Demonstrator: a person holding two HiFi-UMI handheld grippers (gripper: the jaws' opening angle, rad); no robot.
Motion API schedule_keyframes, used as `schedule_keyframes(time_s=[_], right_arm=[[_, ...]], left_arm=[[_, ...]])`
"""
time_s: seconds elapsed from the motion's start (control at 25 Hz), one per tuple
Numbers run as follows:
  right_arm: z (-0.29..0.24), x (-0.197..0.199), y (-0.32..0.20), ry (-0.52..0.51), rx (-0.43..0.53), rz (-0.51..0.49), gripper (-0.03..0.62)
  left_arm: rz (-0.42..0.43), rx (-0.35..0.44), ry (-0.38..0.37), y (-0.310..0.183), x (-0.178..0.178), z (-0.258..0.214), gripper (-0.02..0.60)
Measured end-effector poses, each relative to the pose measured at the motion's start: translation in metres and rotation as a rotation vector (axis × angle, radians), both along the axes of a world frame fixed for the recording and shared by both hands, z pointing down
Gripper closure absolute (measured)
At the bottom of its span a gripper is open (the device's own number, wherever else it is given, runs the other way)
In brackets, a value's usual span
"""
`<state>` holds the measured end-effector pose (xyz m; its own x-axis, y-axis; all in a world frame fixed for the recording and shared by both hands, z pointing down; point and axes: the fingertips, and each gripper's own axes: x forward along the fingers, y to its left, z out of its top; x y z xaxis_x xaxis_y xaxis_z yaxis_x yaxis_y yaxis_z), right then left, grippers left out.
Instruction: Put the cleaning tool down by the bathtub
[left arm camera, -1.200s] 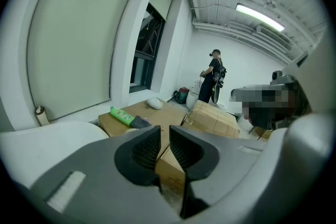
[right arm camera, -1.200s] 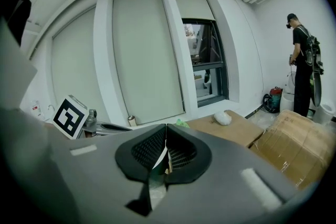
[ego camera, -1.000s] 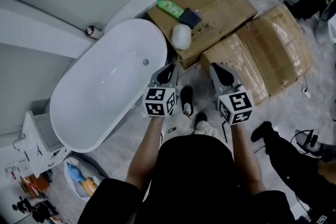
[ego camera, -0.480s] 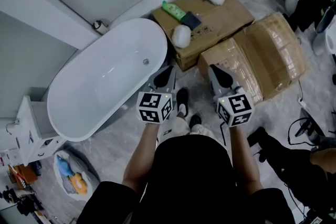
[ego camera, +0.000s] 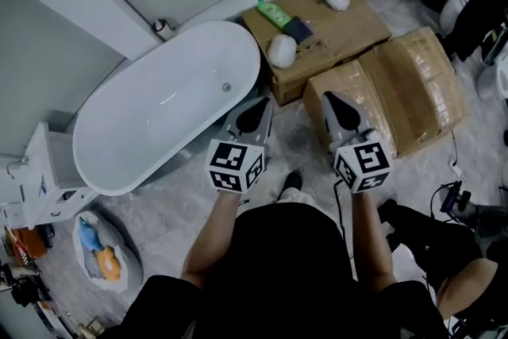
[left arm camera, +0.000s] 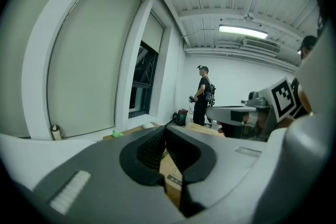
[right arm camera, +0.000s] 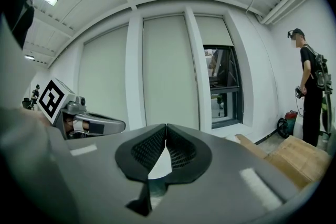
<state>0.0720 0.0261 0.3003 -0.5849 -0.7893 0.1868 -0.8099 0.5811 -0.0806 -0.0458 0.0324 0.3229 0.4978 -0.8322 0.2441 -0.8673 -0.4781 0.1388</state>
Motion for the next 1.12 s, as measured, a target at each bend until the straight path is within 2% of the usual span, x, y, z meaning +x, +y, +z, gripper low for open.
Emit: schedule_keyframes(time_s=[0.44, 1.12], right_arm=[[-0.024, -0.018, 0.014, 0.002, 0.057, -0.022, 0.586], [-0.032, -0.022, 0.024, 0.018, 0.086, -0.018, 0.588]], left_arm=[[0.017, 0.062, 0.01, 0.015, -0.007, -0.035, 0.581], [0.03, 0.06, 0.013, 0.017, -0.011, -0.035, 0.581]])
